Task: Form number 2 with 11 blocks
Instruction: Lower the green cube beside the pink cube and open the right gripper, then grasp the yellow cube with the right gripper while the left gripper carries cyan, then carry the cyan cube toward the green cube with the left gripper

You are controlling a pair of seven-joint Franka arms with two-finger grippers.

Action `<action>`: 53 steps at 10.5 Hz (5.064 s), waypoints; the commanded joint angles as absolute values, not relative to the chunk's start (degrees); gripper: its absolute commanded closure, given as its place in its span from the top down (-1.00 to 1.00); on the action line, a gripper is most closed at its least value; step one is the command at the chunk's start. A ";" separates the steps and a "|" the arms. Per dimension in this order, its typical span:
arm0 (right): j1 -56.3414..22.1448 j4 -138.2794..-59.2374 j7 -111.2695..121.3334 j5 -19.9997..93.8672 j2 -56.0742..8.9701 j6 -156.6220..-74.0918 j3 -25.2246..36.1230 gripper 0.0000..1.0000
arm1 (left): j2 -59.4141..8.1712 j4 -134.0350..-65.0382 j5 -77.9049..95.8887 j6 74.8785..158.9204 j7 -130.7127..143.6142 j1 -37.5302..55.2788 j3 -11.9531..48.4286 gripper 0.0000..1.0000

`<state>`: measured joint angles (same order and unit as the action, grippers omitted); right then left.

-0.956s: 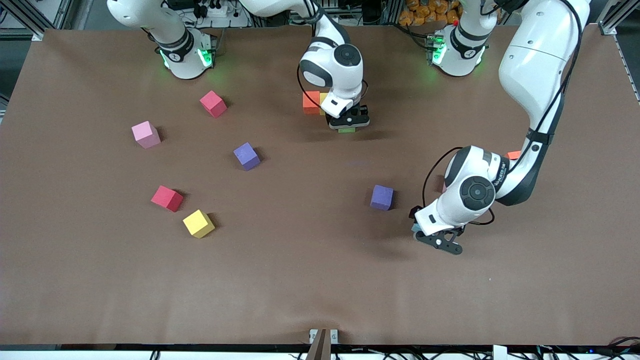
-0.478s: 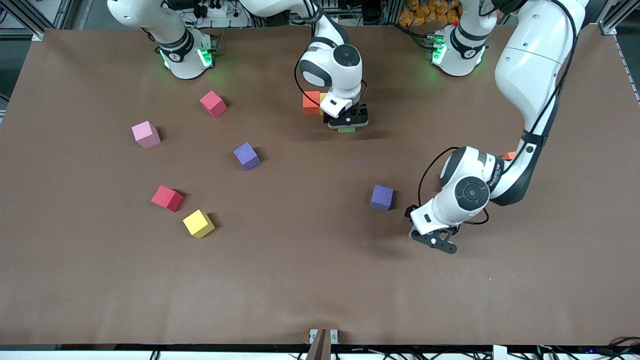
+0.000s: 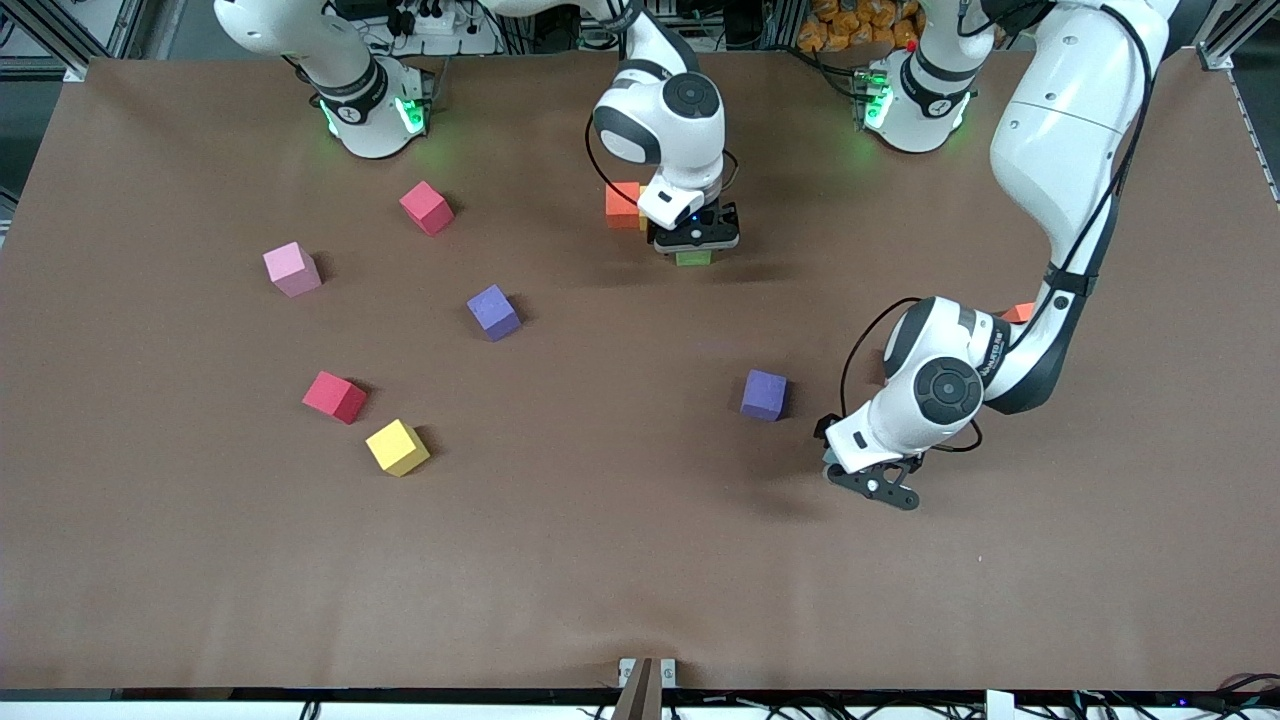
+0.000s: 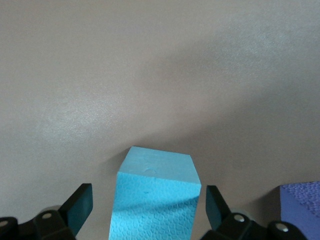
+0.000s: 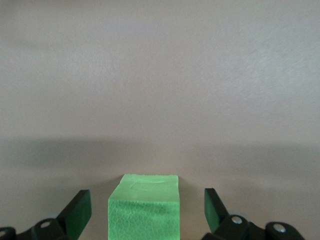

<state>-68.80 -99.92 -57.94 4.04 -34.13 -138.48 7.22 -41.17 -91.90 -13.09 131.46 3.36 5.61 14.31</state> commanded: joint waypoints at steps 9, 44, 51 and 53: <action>-44.33 -98.10 -36.86 3.43 -29.35 -132.29 6.94 1.00 | -41.49 -91.93 -12.31 132.98 3.95 6.59 14.06 -0.33; -15.03 -95.27 36.48 8.88 -37.35 -128.06 6.59 1.00 | -25.24 -98.40 -5.80 117.31 64.68 14.77 32.96 -0.81; -14.94 -95.36 36.56 10.11 -39.29 -129.55 6.68 1.00 | -20.65 -114.96 -3.96 134.20 64.43 10.37 33.05 -0.87; -14.85 -95.36 36.56 10.20 -39.29 -129.55 6.59 0.16 | -22.93 -114.96 -4.39 136.83 64.34 10.46 32.96 -0.87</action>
<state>-15.72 -96.18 36.05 8.97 -38.89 -129.64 7.28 -22.77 -113.86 -5.44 134.63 65.08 10.60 32.86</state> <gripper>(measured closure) 0.000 0.449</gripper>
